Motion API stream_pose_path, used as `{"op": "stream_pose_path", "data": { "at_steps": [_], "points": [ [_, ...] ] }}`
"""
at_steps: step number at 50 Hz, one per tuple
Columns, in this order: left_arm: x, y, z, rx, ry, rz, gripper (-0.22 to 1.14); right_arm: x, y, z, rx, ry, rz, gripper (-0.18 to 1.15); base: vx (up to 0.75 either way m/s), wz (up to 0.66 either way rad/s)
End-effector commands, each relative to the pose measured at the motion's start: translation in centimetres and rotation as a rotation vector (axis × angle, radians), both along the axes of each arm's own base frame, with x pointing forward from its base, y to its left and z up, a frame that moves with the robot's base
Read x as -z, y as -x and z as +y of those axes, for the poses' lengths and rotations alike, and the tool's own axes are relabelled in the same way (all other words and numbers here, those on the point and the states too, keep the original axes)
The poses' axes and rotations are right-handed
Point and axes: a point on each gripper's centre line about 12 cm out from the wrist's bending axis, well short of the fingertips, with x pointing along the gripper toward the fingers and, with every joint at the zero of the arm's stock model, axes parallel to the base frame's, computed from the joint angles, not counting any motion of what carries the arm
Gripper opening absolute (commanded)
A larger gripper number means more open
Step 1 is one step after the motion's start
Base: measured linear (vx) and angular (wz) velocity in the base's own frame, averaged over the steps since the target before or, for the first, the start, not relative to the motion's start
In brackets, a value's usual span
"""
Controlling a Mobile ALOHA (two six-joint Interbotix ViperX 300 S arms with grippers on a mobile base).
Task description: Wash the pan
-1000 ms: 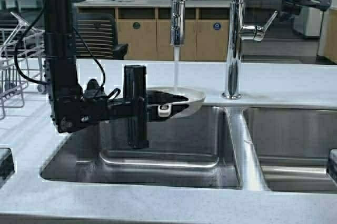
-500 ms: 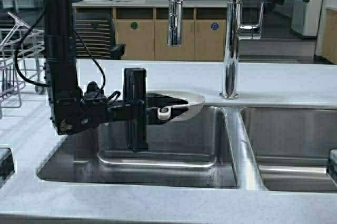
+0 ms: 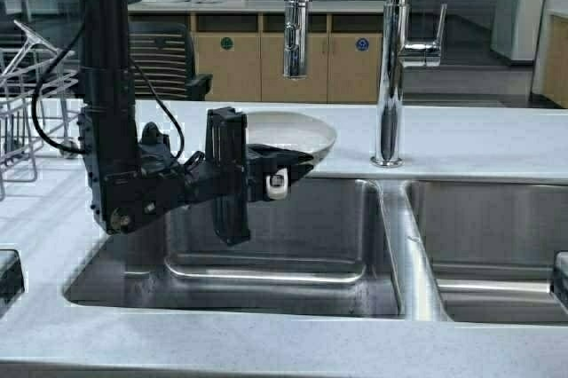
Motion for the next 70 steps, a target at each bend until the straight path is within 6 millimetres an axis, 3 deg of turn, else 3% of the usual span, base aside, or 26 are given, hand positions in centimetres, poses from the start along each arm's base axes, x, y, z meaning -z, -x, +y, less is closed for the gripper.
{"op": "stream_pose_path", "data": {
  "at_steps": [1, 15, 21, 34, 46, 56, 70],
  "points": [
    [-1.9, -1.2, 0.3, -0.078, -0.006, -0.074, 0.03, -1.8, 3.1, -1.6, 0.045, 0.01, -0.069, 0.06, 0.0, 0.0],
    [-0.6, 0.3, 2.5, -0.171, -0.294, 0.17, 0.03, -0.7, 7.5, -1.3, 0.049, 0.008, -0.042, 0.06, 0.0, 0.0],
    [-0.4, 0.9, 2.4, -0.132, -0.295, 0.235, 0.03, 0.1, 8.8, -1.1, 0.047, 0.002, -0.021, 0.06, 0.0, 0.0],
    [1.3, 1.6, 2.2, -0.097, -0.069, 0.251, 0.03, -0.5, 9.6, 1.1, -0.016, 0.0, -0.022, 0.06, 0.0, 0.0],
    [3.7, 3.8, 4.5, -0.155, -0.366, 0.311, 0.03, -0.5, 9.6, 1.1, -0.017, -0.002, -0.022, 0.06, 0.0, 0.0],
    [1.1, 2.1, 4.1, -0.155, -0.587, 0.271, 0.03, -0.2, 9.5, 1.2, -0.017, -0.003, -0.017, 0.06, 0.0, 0.0],
    [-5.1, -2.0, 4.2, 0.055, -1.325, 0.247, 0.03, -0.4, 9.4, 1.1, -0.015, -0.003, -0.022, 0.06, 0.0, 0.0]
  ]
}}
